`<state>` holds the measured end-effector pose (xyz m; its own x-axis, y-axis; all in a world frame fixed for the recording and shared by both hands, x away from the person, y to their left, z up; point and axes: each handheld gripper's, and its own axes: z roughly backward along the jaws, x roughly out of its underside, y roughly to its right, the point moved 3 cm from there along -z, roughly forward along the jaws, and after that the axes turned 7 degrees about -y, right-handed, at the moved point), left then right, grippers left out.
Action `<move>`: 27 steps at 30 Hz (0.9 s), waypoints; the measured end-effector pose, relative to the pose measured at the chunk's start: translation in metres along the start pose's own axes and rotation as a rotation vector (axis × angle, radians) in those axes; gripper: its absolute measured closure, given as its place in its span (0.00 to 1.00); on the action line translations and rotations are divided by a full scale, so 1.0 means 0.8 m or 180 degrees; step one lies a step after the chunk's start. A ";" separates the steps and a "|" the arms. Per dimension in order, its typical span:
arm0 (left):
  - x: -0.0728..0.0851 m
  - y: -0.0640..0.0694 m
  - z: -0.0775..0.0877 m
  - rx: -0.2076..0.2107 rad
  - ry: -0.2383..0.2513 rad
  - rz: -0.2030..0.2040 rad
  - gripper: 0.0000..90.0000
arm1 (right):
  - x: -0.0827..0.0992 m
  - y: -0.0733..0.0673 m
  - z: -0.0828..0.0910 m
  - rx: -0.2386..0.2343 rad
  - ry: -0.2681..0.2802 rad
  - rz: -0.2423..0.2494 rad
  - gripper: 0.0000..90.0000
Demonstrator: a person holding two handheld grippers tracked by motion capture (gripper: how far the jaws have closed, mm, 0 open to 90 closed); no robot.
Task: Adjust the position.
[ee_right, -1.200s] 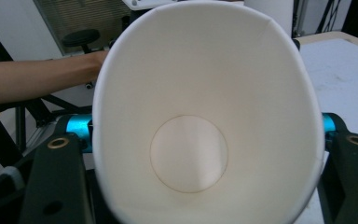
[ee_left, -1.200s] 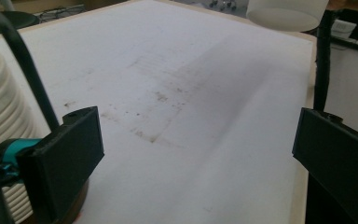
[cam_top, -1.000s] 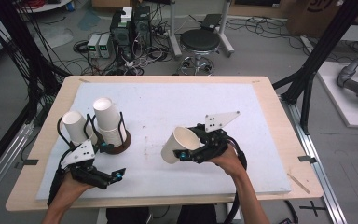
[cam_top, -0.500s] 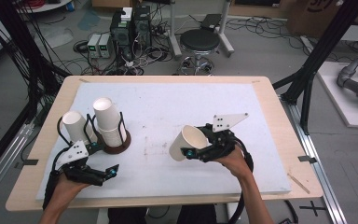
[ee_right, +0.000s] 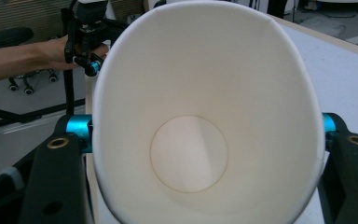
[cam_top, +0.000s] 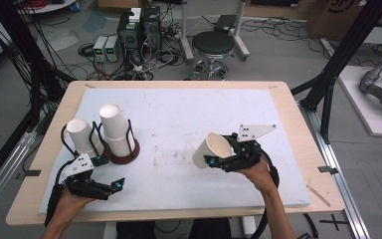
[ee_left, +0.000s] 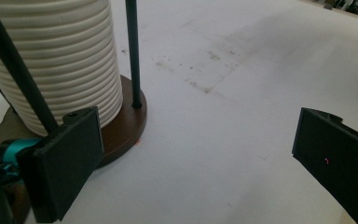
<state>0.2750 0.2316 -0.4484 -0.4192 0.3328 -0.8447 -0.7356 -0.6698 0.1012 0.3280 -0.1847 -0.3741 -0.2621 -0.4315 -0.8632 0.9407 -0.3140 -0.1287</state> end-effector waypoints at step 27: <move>0.009 -0.004 -0.004 -0.0032 -0.0041 0.0080 0.02 | 0.025 0.014 0.002 0.0302 -0.0213 -0.0108 0.35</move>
<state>0.2757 0.2340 -0.4566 -0.4443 0.3242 -0.8352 -0.7195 -0.6846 0.1170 0.3326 -0.1984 -0.3918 -0.3103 -0.4737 -0.8242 0.9072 -0.4066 -0.1078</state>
